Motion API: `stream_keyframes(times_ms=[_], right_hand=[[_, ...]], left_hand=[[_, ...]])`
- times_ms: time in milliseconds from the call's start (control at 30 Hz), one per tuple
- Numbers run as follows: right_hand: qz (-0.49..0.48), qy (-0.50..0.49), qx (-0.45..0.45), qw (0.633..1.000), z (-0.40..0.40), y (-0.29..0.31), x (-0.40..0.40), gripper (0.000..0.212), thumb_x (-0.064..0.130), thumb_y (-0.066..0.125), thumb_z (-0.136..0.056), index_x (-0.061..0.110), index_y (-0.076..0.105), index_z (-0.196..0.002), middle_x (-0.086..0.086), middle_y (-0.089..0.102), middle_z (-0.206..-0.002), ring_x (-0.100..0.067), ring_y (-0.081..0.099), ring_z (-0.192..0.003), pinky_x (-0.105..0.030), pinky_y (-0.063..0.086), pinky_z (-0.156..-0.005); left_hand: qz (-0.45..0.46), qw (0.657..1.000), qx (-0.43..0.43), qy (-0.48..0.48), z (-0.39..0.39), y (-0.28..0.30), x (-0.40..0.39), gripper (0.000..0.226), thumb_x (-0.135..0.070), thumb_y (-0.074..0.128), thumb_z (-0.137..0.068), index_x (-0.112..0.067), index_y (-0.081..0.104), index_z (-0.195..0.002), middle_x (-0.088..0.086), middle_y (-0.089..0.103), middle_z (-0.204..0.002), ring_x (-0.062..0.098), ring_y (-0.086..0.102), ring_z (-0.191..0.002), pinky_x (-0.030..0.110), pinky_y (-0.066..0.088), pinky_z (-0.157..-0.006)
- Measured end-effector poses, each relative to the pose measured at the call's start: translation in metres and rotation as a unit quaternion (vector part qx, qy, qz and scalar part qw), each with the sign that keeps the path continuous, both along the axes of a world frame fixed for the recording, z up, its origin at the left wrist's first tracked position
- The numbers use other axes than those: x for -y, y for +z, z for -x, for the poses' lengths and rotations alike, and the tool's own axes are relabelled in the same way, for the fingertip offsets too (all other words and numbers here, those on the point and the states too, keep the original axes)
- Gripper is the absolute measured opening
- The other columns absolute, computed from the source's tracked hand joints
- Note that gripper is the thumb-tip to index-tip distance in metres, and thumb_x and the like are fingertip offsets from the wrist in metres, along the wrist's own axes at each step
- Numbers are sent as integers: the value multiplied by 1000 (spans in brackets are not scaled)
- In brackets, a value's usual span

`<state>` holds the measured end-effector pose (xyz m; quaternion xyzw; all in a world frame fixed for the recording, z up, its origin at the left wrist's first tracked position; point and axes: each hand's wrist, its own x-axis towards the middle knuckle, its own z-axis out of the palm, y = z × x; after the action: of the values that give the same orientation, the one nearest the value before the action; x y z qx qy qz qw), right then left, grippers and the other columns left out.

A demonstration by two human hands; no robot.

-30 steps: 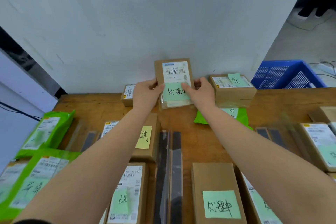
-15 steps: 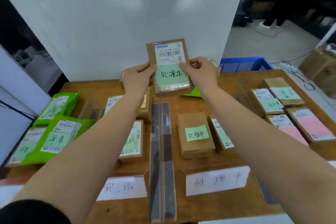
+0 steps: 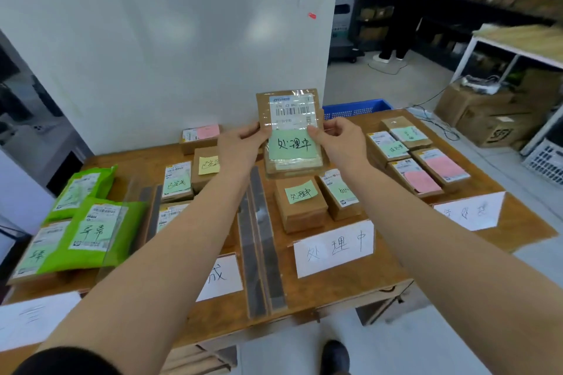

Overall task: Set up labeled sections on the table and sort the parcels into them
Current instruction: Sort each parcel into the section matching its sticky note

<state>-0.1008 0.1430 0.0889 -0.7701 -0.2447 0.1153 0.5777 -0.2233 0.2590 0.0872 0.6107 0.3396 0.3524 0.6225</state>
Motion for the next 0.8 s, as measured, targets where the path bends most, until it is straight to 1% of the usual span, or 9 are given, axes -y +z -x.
stream_keyframes(times_ms=[67,167,200,433,500,700,767,800], right_hand=[[3,3,-1,1000,-8,1,6,25,32,71,-80,14,60,-94,-2,69,-97,-16,67,-89,-42,57,-79],[0,8,-3,1000,-28,0,8,23,31,70,-80,14,60,-92,-3,69,-98,-18,67,-90,-43,56,-81],[0,9,0,1000,-35,-1,7,23,30,70,-80,14,60,-91,-3,69,-98,-18,66,-91,-43,56,-81],[39,57,-11,998,-111,-18,-10,32,31,70,-81,9,60,-102,-4,67,-104,-19,65,-95,-42,55,-84],[47,71,-9,996,-131,-22,-18,33,31,70,-81,9,60,-102,-5,67,-104,-19,64,-95,-42,55,-84],[80,117,-14,990,-176,-40,-45,34,32,68,-81,9,59,-105,-4,66,-105,-19,63,-96,-41,54,-86],[89,128,-21,987,-185,-48,-57,32,32,68,-82,10,58,-103,-4,66,-104,-19,63,-95,-41,54,-85],[98,133,-22,986,-188,-53,-64,31,33,67,-83,10,58,-102,-4,66,-104,-19,63,-95,-40,54,-85]], left_hand=[[6,1000,-1,0,-9,1,4,27,-18,69,-80,-13,69,-107,-2,73,-98,12,69,-90,39,55,-87],[12,1000,-4,3,-29,0,6,21,-17,71,-79,-18,70,-100,-8,72,-85,12,69,-87,39,56,-85],[15,1000,-7,6,-36,0,5,22,-16,71,-78,-17,70,-100,-7,72,-85,13,69,-87,40,56,-85],[45,997,-34,54,-98,-11,0,39,-14,75,-74,-6,65,-111,7,71,-102,20,68,-93,42,55,-87],[52,996,-38,68,-114,-13,-4,39,-12,75,-75,-4,64,-112,11,70,-104,22,68,-94,43,54,-87],[62,993,-71,71,-150,-27,-22,44,-15,72,-78,-5,60,-120,12,68,-113,23,67,-98,44,55,-85],[63,991,-84,79,-157,-34,-31,44,-15,71,-79,-7,59,-121,10,68,-112,22,67,-96,38,58,-79],[63,991,-87,82,-160,-38,-37,43,-15,70,-80,-8,59,-121,9,69,-110,20,68,-93,32,59,-72]])
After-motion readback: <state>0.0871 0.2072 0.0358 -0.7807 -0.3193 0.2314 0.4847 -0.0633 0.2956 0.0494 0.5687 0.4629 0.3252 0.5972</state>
